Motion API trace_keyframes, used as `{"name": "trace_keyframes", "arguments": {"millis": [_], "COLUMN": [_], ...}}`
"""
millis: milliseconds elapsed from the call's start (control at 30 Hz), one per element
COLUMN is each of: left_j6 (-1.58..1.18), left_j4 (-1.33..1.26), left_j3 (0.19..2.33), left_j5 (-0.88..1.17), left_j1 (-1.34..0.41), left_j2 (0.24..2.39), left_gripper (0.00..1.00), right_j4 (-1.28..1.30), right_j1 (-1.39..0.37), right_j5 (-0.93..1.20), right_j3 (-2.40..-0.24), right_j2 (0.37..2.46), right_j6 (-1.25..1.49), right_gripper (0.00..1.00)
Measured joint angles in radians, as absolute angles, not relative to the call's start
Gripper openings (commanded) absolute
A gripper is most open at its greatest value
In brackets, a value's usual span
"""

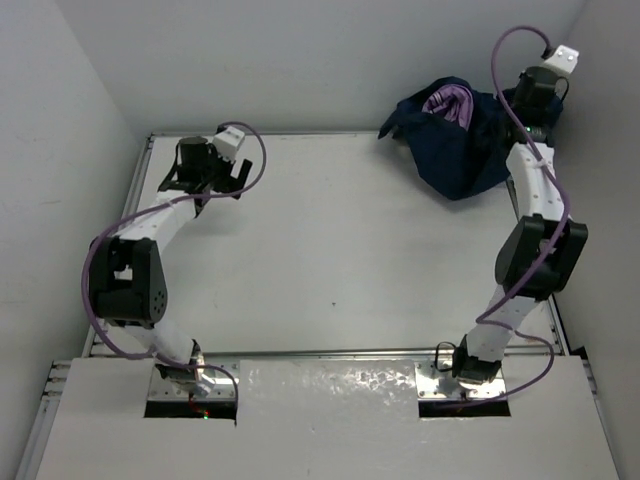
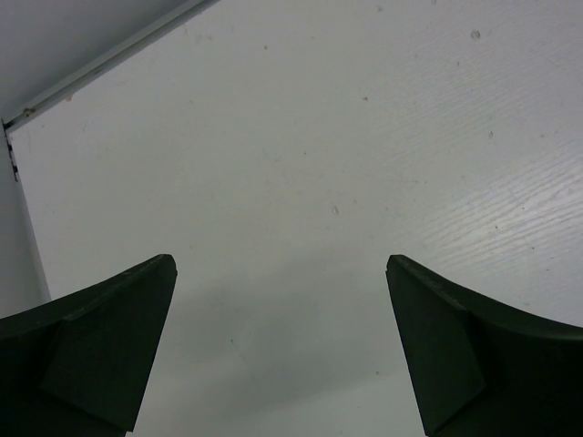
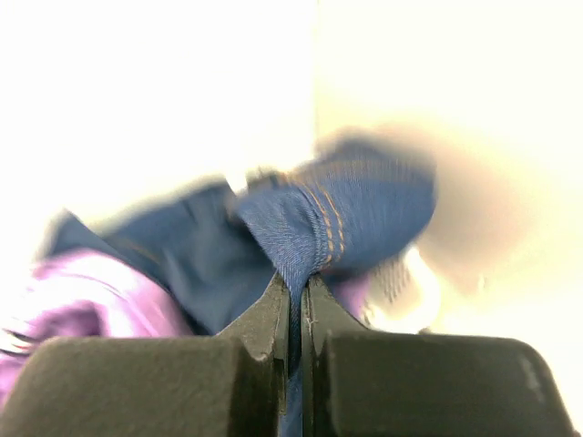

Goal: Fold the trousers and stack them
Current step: Grab the trousers from the pile, then move the trousers to the center of the board

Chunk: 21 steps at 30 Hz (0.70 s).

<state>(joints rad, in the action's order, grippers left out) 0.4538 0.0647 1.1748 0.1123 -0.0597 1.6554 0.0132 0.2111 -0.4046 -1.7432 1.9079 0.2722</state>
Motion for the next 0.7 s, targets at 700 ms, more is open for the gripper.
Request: {"name": "trace_keyframes", "arguments": {"millis": [700], "left_j6": [0.374], "left_j4": [-0.036], "left_j3": [0.914], "left_j5": [0.082], "left_j1": [-0.080], "left_j2": [1.303], "left_gripper": [1.00], "right_j4": [-0.120], "right_j1": [-0.016], "right_j5": [-0.112], "right_j3": [-2.269], "right_j2": [1.824], "right_j6": [0.284], "right_gripper": [0.00]}}
